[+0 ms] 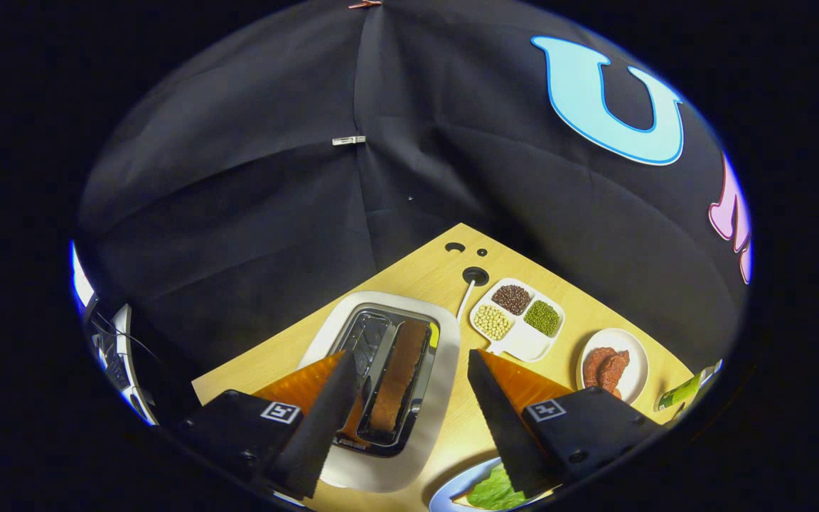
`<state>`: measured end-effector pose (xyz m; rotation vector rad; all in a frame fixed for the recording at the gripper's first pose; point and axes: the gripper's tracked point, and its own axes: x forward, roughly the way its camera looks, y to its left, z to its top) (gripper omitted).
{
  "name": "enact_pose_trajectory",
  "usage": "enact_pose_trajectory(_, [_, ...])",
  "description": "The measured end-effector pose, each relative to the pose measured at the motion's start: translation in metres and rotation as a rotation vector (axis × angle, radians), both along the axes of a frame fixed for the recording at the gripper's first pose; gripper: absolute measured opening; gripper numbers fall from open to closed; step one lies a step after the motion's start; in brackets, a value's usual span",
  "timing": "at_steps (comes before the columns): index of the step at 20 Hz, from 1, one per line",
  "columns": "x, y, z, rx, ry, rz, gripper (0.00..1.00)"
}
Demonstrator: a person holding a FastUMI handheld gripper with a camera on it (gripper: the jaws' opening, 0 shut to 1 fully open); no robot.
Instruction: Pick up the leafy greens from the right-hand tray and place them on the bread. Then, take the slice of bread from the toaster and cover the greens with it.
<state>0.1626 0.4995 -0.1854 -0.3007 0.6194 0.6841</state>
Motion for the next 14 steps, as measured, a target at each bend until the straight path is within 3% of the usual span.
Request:
enact_pose_trajectory(5, [-0.004,0.003,-0.01,-0.023,0.035,-0.003,0.52])
enact_pose_trajectory(9, [-0.008,0.003,-0.013,-0.021,0.065,0.003,0.24])
enact_pose_trajectory(12, [-0.013,0.003,-0.009,-0.025,0.071,0.022,0.16])
enact_pose_trajectory(14, [-0.017,0.004,0.0,-0.023,0.044,0.036,0.15])
